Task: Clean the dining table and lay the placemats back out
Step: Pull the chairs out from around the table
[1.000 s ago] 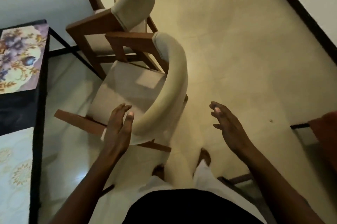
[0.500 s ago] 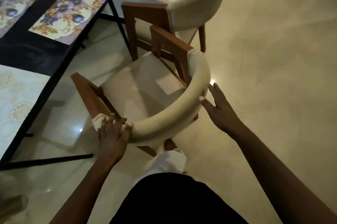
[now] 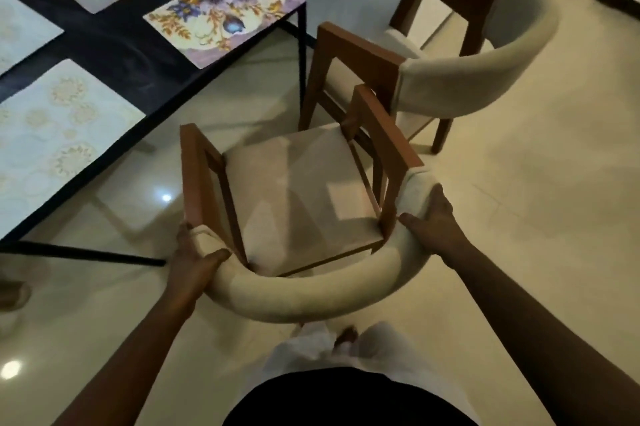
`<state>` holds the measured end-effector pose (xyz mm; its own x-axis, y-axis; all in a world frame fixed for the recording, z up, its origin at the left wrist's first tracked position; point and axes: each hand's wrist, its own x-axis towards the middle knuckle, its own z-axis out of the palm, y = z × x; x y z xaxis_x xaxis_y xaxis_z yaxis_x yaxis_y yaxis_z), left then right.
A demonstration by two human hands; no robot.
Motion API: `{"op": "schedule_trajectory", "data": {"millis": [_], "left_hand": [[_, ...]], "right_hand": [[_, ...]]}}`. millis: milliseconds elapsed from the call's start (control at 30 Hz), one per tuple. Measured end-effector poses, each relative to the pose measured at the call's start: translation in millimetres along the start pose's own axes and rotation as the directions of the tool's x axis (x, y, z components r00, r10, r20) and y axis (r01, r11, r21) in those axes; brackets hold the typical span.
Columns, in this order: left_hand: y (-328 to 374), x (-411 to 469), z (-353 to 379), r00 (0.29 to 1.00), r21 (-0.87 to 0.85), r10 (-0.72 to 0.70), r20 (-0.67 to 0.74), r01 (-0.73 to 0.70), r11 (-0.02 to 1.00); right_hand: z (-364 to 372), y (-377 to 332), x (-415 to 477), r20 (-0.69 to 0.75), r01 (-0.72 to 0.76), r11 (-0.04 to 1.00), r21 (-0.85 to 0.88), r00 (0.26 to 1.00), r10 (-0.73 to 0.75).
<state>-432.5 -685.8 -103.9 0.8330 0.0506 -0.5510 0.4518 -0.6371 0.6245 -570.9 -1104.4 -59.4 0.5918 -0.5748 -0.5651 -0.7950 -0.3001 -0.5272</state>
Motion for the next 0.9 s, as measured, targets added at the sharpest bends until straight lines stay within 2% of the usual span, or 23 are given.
{"op": "schedule_trajectory", "data": {"millis": [100, 200, 333, 467, 600, 900], "left_hand": [[9, 0, 4, 0.999, 0.053, -0.008, -0.041, 0.01, 0.999], [19, 2, 5, 0.991, 0.104, -0.072, -0.109, 0.083, 0.991], [26, 6, 1, 0.964, 0.015, -0.227, -0.14, 0.232, 0.973], [29, 15, 1, 0.929, -0.063, -0.328, -0.172, 0.322, 0.945], [27, 19, 4, 0.917, -0.098, -0.335, -0.216, 0.321, 0.942], [16, 18, 0, 0.943, -0.1, -0.251, -0.217, 0.234, 0.967]], "right_hand": [[-15, -7, 32, 0.059, -0.018, 0.999, -0.029, 0.998, 0.02], [-29, -18, 62, 0.081, -0.096, 0.994, -0.047, 0.992, 0.099], [-38, -29, 89, 0.127, -0.108, 0.991, -0.077, 0.985, 0.117], [-43, -32, 107, 0.152, -0.084, 0.991, -0.106, 0.983, 0.099], [-43, -29, 117, 0.156, -0.064, 0.99, -0.125, 0.984, 0.083], [-42, -26, 121, 0.162, 0.04, 0.987, -0.154, 0.987, -0.014]]}}
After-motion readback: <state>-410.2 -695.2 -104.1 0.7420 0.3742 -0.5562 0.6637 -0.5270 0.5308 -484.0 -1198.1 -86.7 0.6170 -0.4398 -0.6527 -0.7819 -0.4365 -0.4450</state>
